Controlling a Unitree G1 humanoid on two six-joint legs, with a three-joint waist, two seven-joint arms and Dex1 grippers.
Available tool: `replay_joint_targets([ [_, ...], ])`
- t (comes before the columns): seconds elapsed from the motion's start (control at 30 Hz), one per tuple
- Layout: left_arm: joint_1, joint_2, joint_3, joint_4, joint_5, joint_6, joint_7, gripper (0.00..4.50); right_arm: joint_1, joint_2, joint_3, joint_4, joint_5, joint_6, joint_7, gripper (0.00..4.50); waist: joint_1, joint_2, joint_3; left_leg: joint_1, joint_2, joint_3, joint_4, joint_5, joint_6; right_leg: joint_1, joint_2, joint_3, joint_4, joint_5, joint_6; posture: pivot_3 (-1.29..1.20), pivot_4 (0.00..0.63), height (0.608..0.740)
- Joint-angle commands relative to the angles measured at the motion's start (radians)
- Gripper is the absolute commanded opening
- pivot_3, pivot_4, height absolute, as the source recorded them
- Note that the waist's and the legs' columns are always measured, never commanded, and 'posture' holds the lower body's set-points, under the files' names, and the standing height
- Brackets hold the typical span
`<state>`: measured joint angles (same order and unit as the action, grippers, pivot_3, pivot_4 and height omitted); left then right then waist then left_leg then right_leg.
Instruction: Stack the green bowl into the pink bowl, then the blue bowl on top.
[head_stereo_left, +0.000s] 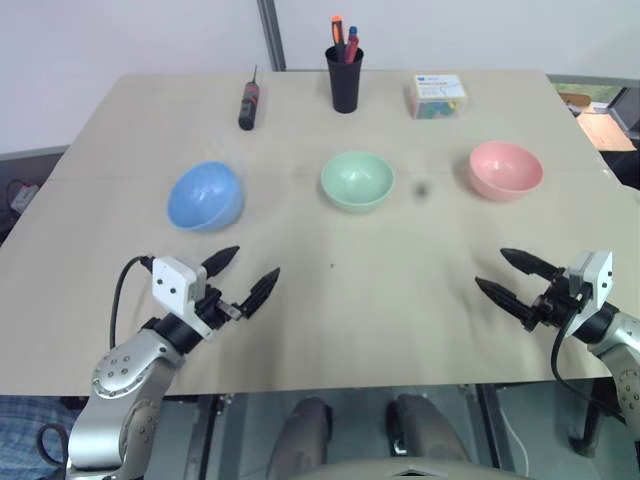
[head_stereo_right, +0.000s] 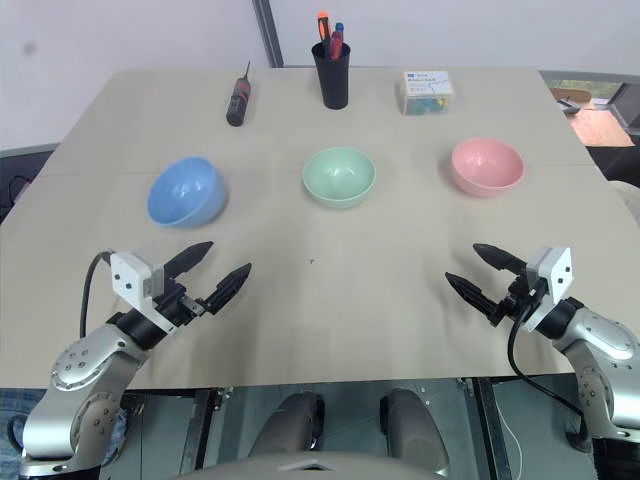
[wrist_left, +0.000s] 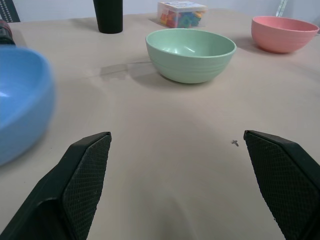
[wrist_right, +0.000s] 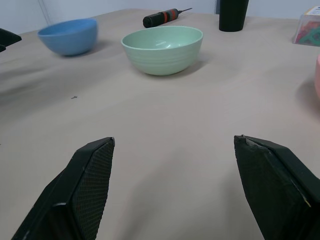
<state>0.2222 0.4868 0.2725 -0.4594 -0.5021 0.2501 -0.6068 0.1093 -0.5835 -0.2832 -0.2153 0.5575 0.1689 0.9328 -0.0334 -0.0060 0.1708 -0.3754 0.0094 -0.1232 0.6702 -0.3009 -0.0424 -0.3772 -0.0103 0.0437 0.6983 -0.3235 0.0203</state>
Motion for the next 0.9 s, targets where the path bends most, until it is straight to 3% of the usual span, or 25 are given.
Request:
replay_joint_targets([
  [0.03, 0.012, 0.004, 0.028, -0.04, -0.014, -0.021, -0.005, 4.5, -0.005, -0.018, -0.023, -0.009, 0.011, -0.005, 0.008, 4.0, 0.0, 0.0, 0.0, 0.0, 0.0, 0.0, 0.0, 0.0, 0.0, 0.0, 0.0, 0.0, 0.0, 0.0, 0.0, 0.0, 0.15, 0.74],
  [0.9, 0.033, -0.004, 0.029, -0.043, -0.047, -0.04, -0.032, 4.5, -0.013, -0.02, -0.025, 0.013, -0.005, -0.028, 0.006, 4.0, 0.0, 0.0, 0.0, 0.0, 0.0, 0.0, 0.0, 0.0, 0.0, 0.001, 0.0, 0.0, 0.0, 0.0, 0.0, 0.0, 0.15, 0.74],
])
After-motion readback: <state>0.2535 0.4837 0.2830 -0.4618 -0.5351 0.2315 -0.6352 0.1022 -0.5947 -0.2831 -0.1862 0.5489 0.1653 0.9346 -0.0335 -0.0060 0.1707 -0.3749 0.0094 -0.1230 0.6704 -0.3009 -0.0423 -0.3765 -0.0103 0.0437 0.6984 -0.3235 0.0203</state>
